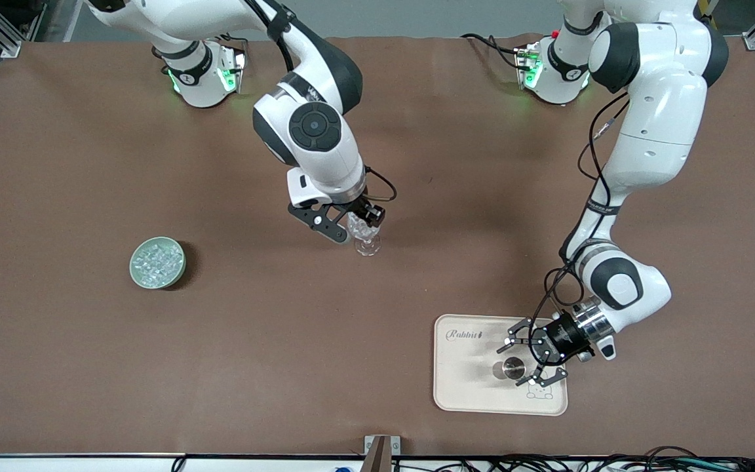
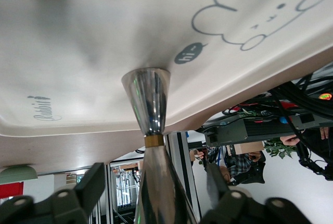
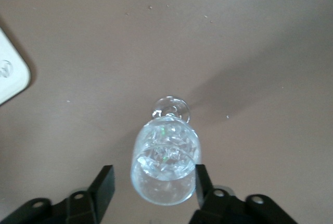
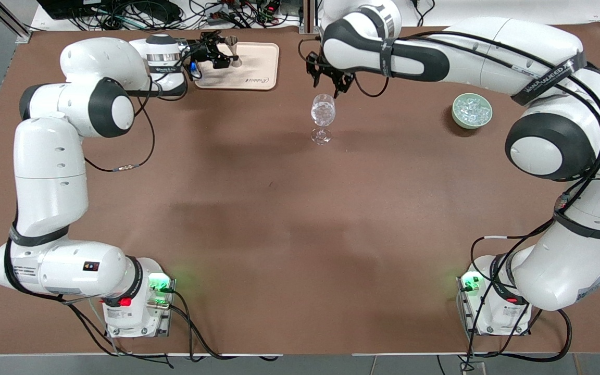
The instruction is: Pour wine and add ice with both arms
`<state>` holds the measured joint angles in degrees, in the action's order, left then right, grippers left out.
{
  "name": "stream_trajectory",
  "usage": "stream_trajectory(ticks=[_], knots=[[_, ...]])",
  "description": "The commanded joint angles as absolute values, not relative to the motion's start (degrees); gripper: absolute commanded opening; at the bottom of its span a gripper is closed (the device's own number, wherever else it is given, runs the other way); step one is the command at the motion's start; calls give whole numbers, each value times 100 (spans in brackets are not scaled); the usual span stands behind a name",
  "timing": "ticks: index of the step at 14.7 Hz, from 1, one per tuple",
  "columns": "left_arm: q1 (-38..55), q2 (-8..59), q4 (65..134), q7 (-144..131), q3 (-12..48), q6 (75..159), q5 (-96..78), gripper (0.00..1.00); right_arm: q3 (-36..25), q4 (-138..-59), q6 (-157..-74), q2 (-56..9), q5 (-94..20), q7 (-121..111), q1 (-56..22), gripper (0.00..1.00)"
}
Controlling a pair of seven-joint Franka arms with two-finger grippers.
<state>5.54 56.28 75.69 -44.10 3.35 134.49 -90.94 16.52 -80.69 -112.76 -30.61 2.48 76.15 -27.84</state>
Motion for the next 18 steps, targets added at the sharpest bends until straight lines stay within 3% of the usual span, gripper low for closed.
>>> stream_trajectory(ticks=[1,4,6,8,11,14,18], knots=[[527,5178,8076,-4368,281,13474,-8720,100,1644,-7831,-10978,-2954,404,7699,-2698,100],[492,4879,8419,-4307,53,13325,-8072,100,1652,-7884,-10725,-2436,1307,7638,-2409,100],[492,4720,8508,-4245,-358,12756,-7570,100,1670,-7849,-10337,-2234,1861,7385,-2015,100],[510,4475,8517,-4140,-763,12175,-7244,100,1670,-7849,-10327,-2040,1933,6614,-1540,100],[519,3782,8937,-3833,-923,12155,-6096,100,1609,-7857,-10327,-1803,1942,5531,-899,100],[492,3105,9201,-3823,-923,12393,-4796,100,1205,-7875,-10310,-1539,1846,4276,-537,100],[440,2086,9579,-3439,-861,11807,-3204,100,416,-7892,-9837,-1083,1136,2721,-378,100]])
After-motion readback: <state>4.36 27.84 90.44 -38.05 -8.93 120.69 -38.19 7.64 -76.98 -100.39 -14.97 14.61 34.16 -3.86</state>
